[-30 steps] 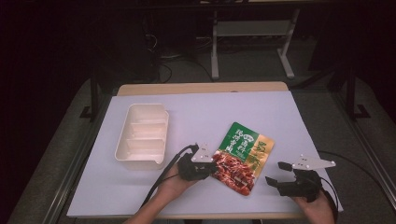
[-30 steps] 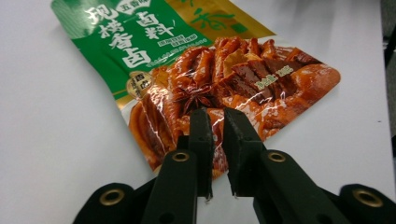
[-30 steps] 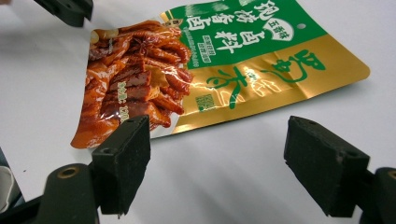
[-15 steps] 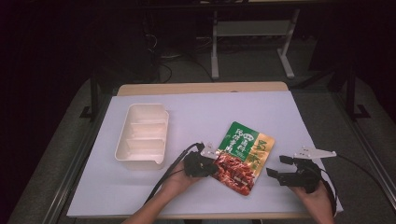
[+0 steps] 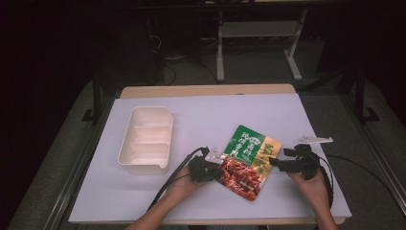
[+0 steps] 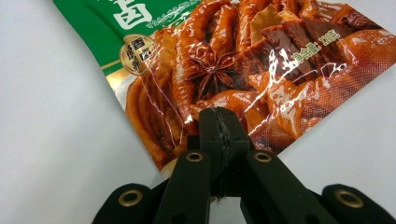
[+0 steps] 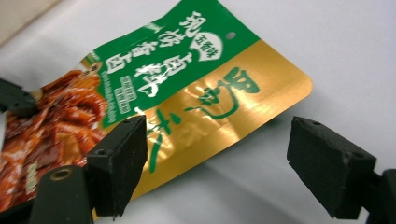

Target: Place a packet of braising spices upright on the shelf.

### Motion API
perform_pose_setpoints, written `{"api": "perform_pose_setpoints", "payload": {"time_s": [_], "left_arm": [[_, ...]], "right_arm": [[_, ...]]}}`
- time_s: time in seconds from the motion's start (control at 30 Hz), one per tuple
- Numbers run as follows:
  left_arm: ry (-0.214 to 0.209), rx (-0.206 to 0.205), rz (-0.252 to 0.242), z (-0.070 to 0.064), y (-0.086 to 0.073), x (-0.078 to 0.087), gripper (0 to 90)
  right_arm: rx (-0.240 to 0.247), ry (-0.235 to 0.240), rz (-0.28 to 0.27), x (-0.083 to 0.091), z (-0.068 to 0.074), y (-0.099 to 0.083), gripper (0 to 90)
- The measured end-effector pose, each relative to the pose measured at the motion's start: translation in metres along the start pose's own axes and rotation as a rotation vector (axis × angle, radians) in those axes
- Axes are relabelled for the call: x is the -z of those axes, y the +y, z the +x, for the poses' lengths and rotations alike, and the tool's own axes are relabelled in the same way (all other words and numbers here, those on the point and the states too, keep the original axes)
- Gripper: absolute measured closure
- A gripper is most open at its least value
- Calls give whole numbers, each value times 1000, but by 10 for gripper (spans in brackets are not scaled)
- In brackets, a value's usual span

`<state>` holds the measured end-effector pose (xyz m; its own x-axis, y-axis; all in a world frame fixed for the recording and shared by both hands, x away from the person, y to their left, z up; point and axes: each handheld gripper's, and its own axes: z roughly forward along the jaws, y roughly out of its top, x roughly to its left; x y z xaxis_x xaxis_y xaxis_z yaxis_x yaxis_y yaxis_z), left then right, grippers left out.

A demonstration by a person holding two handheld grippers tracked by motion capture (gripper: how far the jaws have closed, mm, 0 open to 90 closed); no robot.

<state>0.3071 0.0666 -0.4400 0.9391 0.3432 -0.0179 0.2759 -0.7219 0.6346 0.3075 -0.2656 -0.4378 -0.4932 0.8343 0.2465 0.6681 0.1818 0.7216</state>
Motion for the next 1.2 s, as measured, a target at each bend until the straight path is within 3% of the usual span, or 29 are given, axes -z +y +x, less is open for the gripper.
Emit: {"api": "perform_pose_setpoints", "payload": {"time_s": [0.27,0.53,0.6,0.63,1.2], "left_arm": [[10,-9,4,-1,0,0,898],[7,-1,4,-1,0,0,898],[1,9,2,0,0,0,899],[3,7,0,0,0,0,898],[16,3,-7,-2,-1,0,898]], "right_arm": [[-1,-27,16,-5,-5,7,215],[-56,-21,49,-15,-17,9,225],[-54,-19,51,-15,-17,9,271],[-30,2,50,-14,-15,9,325],[-30,147,32,-16,-3,11,499]]}}
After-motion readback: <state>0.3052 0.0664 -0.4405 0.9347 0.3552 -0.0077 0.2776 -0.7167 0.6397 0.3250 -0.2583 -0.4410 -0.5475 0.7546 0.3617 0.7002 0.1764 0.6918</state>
